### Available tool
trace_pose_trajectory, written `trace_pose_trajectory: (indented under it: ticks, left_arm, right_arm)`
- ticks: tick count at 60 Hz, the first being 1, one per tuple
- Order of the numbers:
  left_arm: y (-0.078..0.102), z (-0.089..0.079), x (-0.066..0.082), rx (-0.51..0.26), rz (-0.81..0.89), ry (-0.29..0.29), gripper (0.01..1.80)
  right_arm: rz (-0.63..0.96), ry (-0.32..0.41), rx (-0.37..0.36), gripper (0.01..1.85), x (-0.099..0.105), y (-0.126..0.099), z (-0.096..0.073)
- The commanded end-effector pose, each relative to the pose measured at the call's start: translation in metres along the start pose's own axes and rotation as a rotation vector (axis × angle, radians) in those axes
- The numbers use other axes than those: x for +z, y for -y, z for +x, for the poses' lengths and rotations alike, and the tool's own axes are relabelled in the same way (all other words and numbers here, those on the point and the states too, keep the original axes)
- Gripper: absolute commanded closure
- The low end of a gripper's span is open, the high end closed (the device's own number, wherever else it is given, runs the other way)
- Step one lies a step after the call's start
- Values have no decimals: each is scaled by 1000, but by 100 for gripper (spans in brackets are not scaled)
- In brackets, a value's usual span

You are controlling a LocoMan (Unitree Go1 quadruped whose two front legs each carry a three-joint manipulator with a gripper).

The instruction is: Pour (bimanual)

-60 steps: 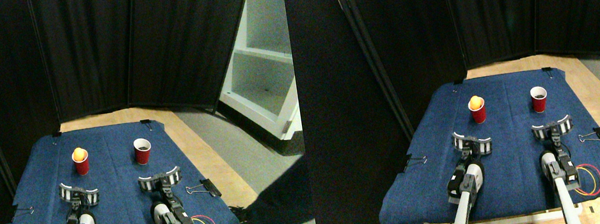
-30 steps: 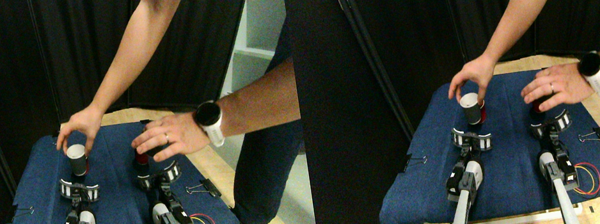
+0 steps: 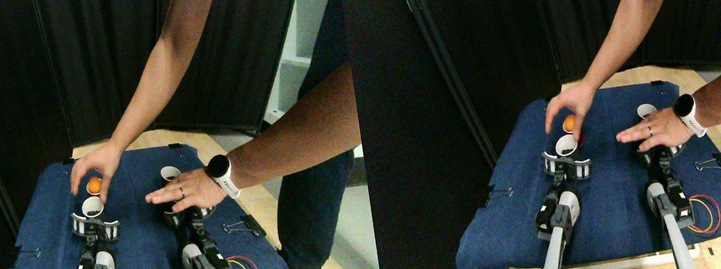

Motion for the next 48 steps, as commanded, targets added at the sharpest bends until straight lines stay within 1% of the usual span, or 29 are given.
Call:
trace_pose_trajectory:
  ticks: [1, 9, 16, 27, 33, 48]
  left_arm:
    - [11, -1, -1, -41, -10, 10, 34]
    - [11, -2, -2, -34, -13, 1, 32]
    - [11, -3, -4, -37, -19, 6, 35]
    - [11, -4, -5, -35, -11, -7, 35]
    - [11, -5, -6, -30, -16, -10, 34]
    - [11, -5, -7, -34, -33, -24, 37]
  right_arm:
    - [9, 33, 69, 47, 4, -14, 0]
    - [17, 34, 61, 46, 4, -14, -1]
    - [41, 33, 60, 47, 5, -13, -2]
    - [34, 36, 67, 47, 6, -13, -4]
    - [29, 25, 71, 45, 7, -11, -6]
    - [30, 32, 69, 46, 10, -11, -6]
